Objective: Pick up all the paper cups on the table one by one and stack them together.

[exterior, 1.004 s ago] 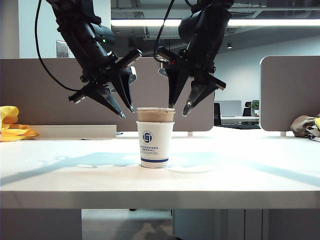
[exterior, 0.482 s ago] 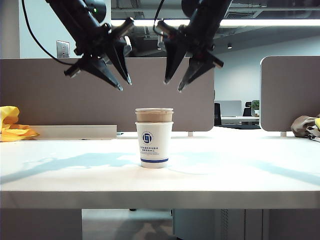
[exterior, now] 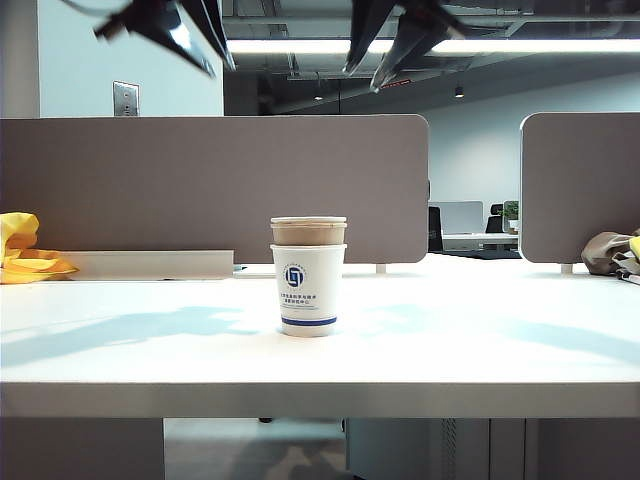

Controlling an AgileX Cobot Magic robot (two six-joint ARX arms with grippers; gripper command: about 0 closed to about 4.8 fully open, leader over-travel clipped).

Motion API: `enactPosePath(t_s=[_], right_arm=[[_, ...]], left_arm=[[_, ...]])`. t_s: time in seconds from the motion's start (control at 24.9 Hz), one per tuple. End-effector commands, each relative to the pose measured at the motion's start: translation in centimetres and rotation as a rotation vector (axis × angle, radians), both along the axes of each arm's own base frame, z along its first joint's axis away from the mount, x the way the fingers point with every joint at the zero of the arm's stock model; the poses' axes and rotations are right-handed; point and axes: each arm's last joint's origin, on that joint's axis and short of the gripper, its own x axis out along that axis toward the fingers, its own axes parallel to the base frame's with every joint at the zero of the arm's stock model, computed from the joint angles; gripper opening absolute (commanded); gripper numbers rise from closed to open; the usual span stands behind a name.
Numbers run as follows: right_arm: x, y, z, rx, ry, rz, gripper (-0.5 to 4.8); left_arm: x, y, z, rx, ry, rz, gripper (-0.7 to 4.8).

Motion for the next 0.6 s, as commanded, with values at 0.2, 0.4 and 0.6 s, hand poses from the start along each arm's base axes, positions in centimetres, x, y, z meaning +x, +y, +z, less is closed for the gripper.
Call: enactPosePath(t_s=[0.2,0.4,0.6], right_arm=[[-4.3,-2.0,5.6,0.064,-0.177,-0.008,1.89],[-8.7,-4.1,9.6,0.126,-0.287,-0.016,1.90],[-12.5,-5.9,12.0,0.171,-0.351,-0.008,1.90]], left_arm=[[-4.7,1.8,5.3,-0.011,-0.206,0.057,1.12],[-10.2,3.8,9.2,-0.035,-0.359,0.072,1.12],[-14.9,5.5,11.2,-0.036,-0.444,0.099,1.12]])
